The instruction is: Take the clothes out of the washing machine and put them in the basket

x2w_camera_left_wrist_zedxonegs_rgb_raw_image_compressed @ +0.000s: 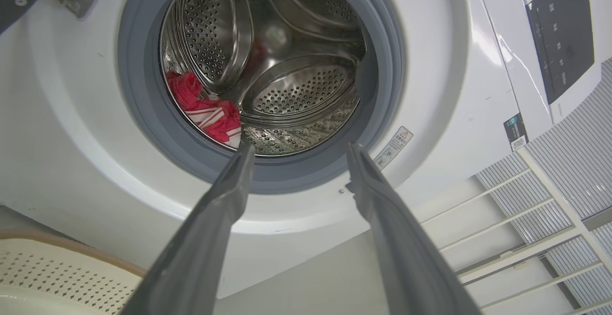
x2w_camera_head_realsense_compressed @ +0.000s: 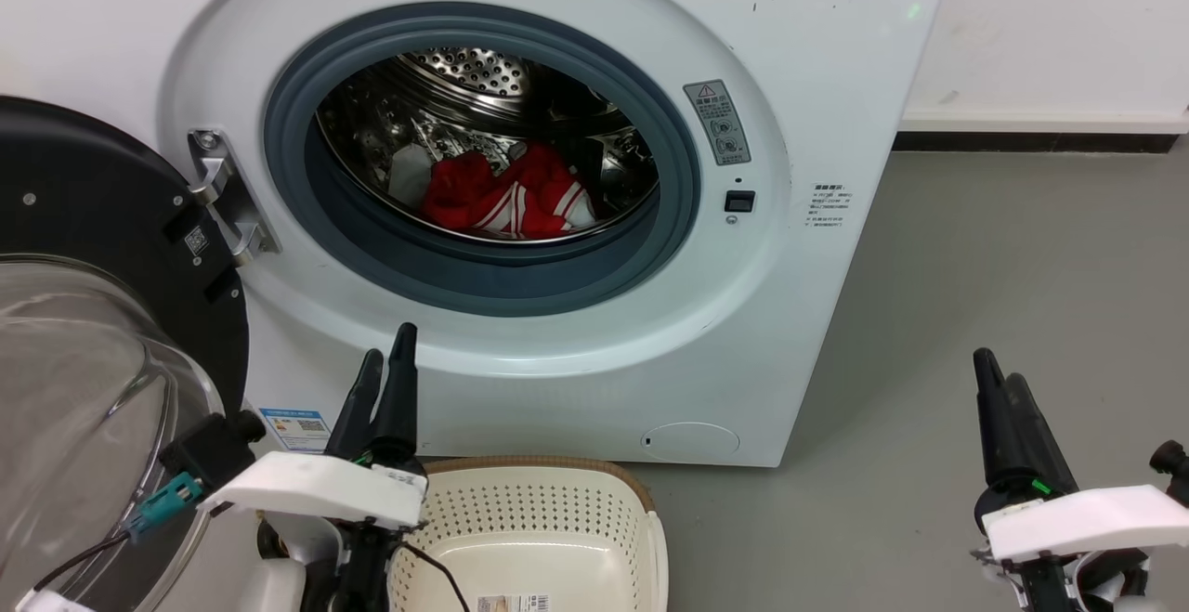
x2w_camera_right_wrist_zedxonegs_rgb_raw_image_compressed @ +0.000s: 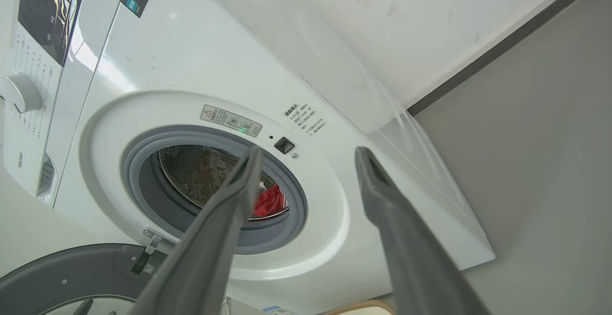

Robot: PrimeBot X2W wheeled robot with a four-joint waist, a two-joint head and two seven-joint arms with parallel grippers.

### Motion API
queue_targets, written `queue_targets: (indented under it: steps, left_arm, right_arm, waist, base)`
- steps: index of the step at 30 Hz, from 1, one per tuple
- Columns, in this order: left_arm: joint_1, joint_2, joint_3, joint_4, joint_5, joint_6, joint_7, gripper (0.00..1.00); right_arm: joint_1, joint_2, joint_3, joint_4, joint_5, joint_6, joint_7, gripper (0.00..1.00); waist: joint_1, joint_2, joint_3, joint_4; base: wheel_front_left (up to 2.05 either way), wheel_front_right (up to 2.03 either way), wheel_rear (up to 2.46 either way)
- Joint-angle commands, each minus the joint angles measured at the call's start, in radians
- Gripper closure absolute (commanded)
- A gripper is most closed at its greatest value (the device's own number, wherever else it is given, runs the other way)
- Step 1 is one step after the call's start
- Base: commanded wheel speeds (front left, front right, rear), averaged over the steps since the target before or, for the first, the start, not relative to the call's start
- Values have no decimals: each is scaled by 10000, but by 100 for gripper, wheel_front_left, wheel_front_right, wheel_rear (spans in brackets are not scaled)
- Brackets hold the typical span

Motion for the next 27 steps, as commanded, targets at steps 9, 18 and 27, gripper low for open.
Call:
queue_targets:
  steps: [9, 18, 27]
  left_arm:
    - [-380, 28, -380, -83, 1902, 215, -372, 0]
    - [-441, 30, -651, 36, 3228, 381, -649, 0]
    - [-525, 91, -846, 302, 4363, 565, -897, 0]
  right_arm:
    - [119, -5, 60, -206, -1884, 3, -384, 0]
    - [186, -3, 66, -24, -3141, 2, -606, 0]
    - [251, -1, 130, -24, -4292, 2, -810, 0]
  waist:
    - [0, 0, -25, 35]
    - [0, 0, -33, 78]
    - [0, 0, -46, 124]
  base:
    - [0, 0, 0]
    - [0, 0, 0]
    - [0, 0, 0]
